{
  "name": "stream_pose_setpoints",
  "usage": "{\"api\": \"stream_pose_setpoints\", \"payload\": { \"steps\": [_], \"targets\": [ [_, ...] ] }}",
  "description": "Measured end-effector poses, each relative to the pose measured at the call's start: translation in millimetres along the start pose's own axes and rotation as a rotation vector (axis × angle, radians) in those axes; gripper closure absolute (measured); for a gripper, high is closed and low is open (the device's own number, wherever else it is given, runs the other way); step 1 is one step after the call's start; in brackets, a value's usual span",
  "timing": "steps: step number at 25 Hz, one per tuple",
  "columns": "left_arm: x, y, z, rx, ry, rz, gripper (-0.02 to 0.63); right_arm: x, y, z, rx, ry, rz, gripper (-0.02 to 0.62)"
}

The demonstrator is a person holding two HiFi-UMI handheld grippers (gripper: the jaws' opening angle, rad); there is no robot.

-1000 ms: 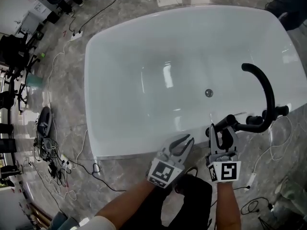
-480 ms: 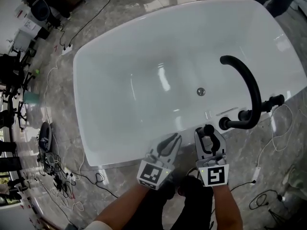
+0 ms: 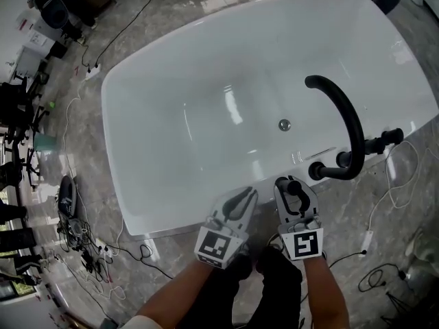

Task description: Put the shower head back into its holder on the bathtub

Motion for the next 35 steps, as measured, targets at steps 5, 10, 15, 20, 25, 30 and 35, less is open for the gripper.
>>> {"api": "stream_pose_setpoints", "payload": {
  "steps": [5, 10, 15, 20, 25, 30, 35],
  "targets": [
    [-5, -22, -10, 0.006, 0.011, 0.013, 0.563, 1, 1, 1, -0.037, -0.033, 0.108, 0.453],
    [-14, -41, -24, 0.0, 0.018, 0.026, 0.563, -17, -7, 2, 0.059, 0.019, 0.192, 0.436],
    [-20, -62, -37, -0.004, 0.031, 0.027, 0.563, -34, -37, 0, 0.064, 0.056, 0.216, 0.437],
    [-37, -103, -63, -0.019, 0.085, 0.03, 0.563, -58, -102, 23, 0.088, 0.04, 0.236, 0.534],
    [-50, -165, -92, -0.008, 0.125, 0.021, 0.572, -73, -201, 27, 0.061, 0.073, 0.15, 0.555],
    [-75, -242, -135, -0.038, 0.182, 0.026, 0.589, -99, -301, 29, 0.035, 0.125, 0.076, 0.571],
    [-93, -305, -175, -0.046, 0.212, -0.019, 0.592, -125, -374, 27, -0.007, 0.154, 0.02, 0.572]
  ]
}}
Point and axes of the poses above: the fingertips, and each gripper's own axes: x forward along the fingers, z to its left, y out of its underside, the point moved 4 cm from there along -x, backward along the fingers, and after that the axes turned 10 degrees about -z, right-handed, at the moved point
